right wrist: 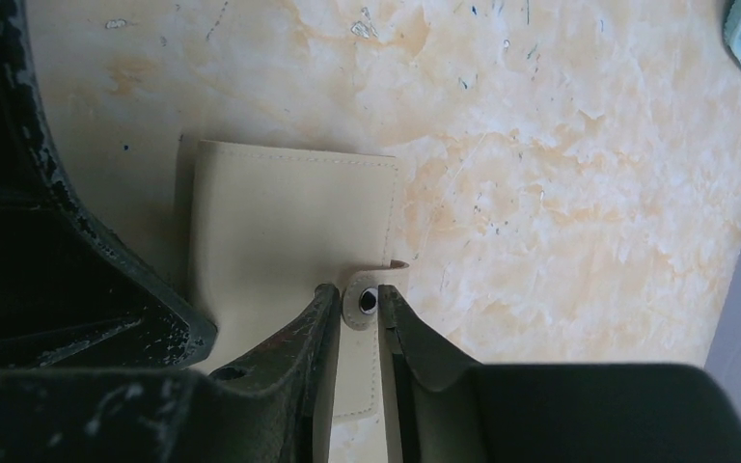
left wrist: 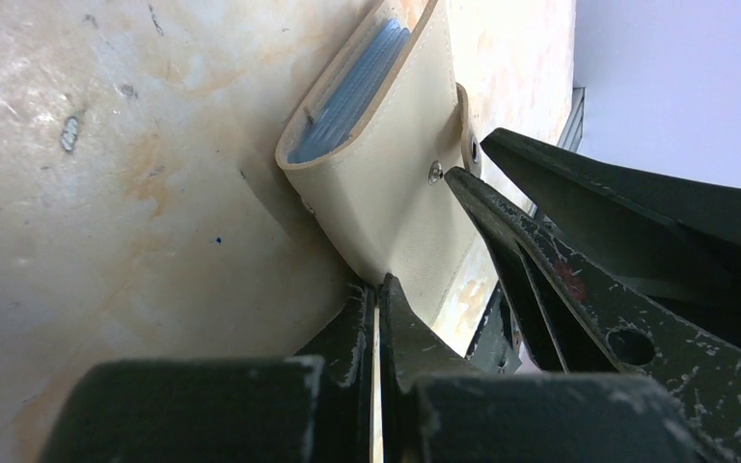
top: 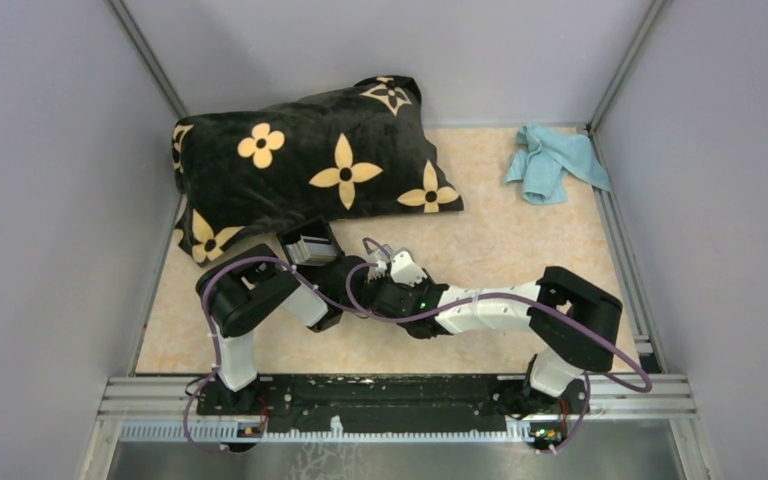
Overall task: Put the credit cards into the card holder
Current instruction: Close the card holder at the center of the board.
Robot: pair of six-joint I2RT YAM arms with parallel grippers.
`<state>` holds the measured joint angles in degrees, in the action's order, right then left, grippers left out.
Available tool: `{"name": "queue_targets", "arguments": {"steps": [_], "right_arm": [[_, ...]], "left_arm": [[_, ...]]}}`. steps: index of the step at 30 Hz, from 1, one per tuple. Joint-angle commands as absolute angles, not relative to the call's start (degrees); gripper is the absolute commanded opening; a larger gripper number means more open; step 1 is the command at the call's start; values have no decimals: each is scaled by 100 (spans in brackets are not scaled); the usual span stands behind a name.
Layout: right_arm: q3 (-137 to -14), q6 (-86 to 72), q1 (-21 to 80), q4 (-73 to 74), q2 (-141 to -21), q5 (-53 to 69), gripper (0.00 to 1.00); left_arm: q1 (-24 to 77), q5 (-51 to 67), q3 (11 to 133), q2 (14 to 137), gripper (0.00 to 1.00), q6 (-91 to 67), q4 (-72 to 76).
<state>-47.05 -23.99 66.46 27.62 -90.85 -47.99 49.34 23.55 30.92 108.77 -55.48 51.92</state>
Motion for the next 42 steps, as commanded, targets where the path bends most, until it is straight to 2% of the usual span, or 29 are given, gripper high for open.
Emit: {"name": "queue_targets", "arguments": {"steps": [1,14,42], "right_arm": [[-5012,-2376,6598,2785,-9143,-4975,21],[-5042,-2420,6600,2734,-9035,-4710,4],[-4984,-2566,6595,2653,-8936,-4435,3]], "left_arm": [[4950,2434,2990,11064,0,-5399,4904],[4957,2443,2982,11098,0,-5450,5000],[4963,2544,3012,11203,0,-5550,5238]]}}
